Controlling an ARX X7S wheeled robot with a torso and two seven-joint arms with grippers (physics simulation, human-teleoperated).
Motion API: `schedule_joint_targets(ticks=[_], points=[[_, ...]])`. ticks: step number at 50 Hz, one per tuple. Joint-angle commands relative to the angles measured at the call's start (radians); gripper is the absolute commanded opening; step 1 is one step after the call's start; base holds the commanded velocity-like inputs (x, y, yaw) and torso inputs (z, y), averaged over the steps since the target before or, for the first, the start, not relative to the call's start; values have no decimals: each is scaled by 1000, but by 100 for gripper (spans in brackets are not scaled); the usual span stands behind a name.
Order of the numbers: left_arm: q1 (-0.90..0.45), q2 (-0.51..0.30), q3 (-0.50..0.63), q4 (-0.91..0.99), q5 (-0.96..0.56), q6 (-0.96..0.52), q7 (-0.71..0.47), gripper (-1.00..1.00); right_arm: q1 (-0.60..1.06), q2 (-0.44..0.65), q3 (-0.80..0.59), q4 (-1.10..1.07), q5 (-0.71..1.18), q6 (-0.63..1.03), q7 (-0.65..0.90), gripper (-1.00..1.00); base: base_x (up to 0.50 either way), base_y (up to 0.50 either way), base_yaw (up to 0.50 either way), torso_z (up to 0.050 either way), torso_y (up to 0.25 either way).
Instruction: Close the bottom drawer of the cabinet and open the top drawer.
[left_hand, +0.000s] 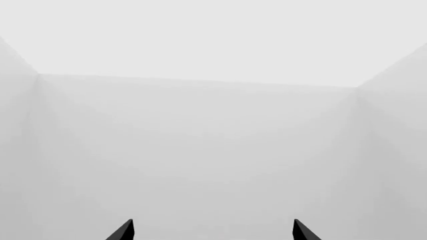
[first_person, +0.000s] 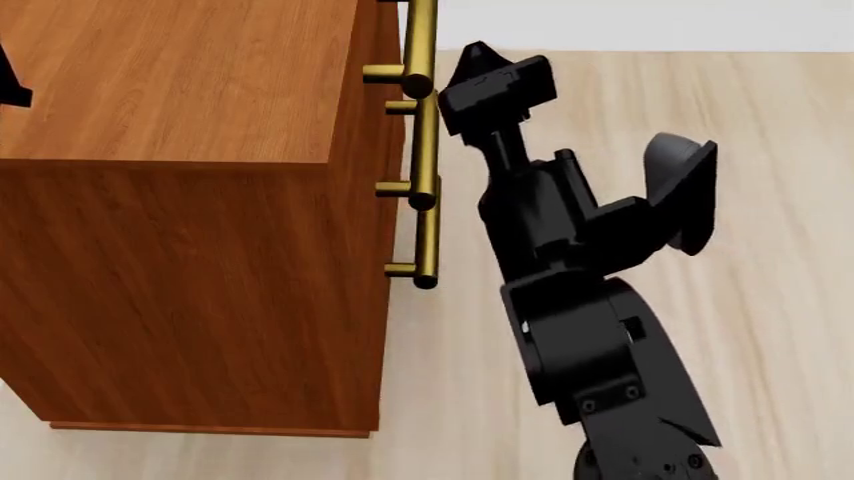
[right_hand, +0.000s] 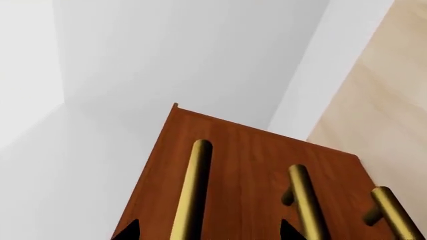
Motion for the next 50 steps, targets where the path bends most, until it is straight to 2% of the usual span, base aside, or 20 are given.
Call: schedule_joint_targets(ticks=[1,50], points=[[-2,-6,1,1,-4,0,-3,100,49,1,-44,100,8,-11,-42,100,0,0,0,0,0],[-13,-31,2,-4,-14,3,-14,100,186,-17,-208,290,116,-67,-141,100,0,0,0,0,0]])
